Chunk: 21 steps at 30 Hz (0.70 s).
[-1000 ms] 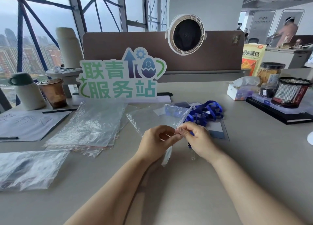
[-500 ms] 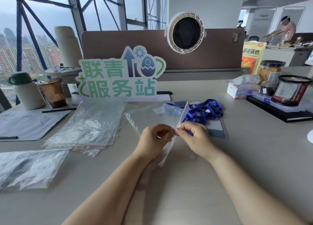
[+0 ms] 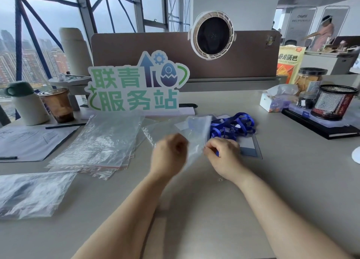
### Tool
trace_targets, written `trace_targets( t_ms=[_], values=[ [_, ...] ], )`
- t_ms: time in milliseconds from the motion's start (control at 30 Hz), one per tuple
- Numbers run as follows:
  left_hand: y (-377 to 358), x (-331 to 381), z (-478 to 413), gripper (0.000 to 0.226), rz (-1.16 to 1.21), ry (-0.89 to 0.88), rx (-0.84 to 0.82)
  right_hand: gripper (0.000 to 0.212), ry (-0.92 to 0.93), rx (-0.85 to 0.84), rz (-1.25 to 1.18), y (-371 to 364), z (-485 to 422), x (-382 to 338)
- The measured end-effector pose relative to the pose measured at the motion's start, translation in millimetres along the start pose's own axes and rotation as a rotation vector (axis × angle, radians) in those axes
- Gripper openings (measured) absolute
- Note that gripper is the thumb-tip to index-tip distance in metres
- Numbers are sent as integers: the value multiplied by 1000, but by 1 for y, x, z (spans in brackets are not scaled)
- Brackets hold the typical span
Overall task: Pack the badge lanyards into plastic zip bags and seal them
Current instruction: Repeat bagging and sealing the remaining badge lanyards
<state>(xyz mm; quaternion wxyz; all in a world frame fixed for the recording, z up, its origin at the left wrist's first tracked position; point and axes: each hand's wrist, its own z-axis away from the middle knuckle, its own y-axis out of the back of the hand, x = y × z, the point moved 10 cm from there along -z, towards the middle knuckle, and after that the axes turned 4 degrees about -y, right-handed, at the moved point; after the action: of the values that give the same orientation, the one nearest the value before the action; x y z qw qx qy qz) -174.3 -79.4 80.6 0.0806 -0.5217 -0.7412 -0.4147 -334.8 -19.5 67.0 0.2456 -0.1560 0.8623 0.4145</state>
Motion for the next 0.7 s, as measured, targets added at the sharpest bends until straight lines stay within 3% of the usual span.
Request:
trace_targets(
  t_ms=[133,233,367,500,533,633,700],
  values=[
    [50,-58,-6,13,-59,236,192,20,-82,125,79,27,0,31],
    [58,-59,-5,14,-45,267,258,20,-94,111,174,23,-2,31],
    [54,-50,-7,11,2,200,260,24,-92,95,79,19,-5,29],
    [68,-50,-8,16,-54,174,344,17,-281,40,-187,25,-5,54],
    [73,-45,-9,18,-79,143,371,11,-294,16,-150,28,-6,59],
    [78,-23,-16,22,-179,3,396,33,-186,-169,-17,23,-10,55],
    [67,-12,-19,26,-247,-83,341,41,-41,-307,198,13,-7,43]
  ],
)
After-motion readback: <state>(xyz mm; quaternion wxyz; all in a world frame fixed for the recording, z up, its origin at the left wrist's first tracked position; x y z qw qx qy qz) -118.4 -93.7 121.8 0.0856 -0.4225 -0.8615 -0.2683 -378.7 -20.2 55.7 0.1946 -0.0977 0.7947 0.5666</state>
